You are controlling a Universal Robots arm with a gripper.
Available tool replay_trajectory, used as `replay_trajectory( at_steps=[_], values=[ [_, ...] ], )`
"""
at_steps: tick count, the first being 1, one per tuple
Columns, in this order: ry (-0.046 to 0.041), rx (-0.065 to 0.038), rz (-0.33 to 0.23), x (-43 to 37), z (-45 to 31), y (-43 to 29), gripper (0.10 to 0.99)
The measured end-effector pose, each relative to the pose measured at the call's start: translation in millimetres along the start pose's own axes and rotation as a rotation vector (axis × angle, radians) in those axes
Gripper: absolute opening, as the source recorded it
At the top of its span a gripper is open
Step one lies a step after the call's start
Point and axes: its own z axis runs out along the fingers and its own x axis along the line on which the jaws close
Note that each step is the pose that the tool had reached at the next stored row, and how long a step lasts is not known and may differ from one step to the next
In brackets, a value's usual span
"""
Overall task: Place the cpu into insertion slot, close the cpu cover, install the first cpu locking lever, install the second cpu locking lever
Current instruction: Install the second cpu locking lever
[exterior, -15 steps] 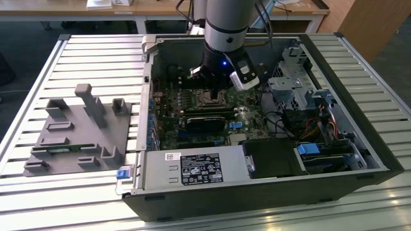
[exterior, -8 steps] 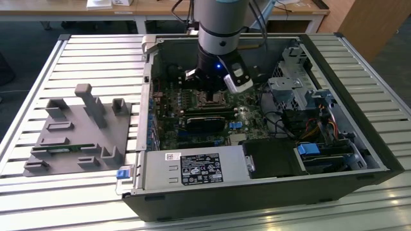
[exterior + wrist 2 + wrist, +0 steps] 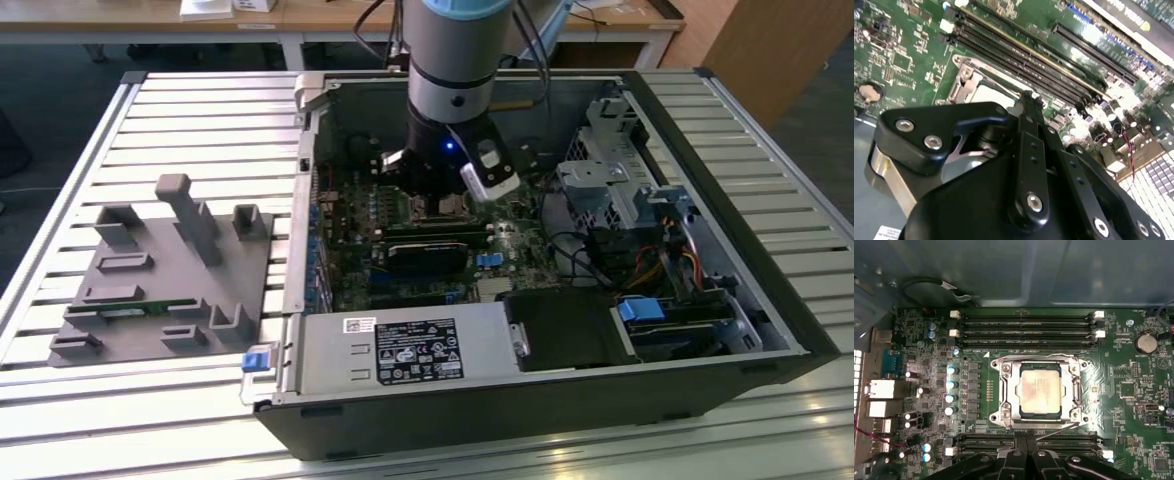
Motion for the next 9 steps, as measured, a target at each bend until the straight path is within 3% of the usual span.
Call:
replay_trajectory(
  at_steps=[3, 9],
  values=[
    [0.0002, -0.013, 0.000, 0.5, -0.4, -2.9, 0.106],
    [0.0002, -0.017, 0.000, 4.8, 2.4, -4.8, 0.106]
  ],
)
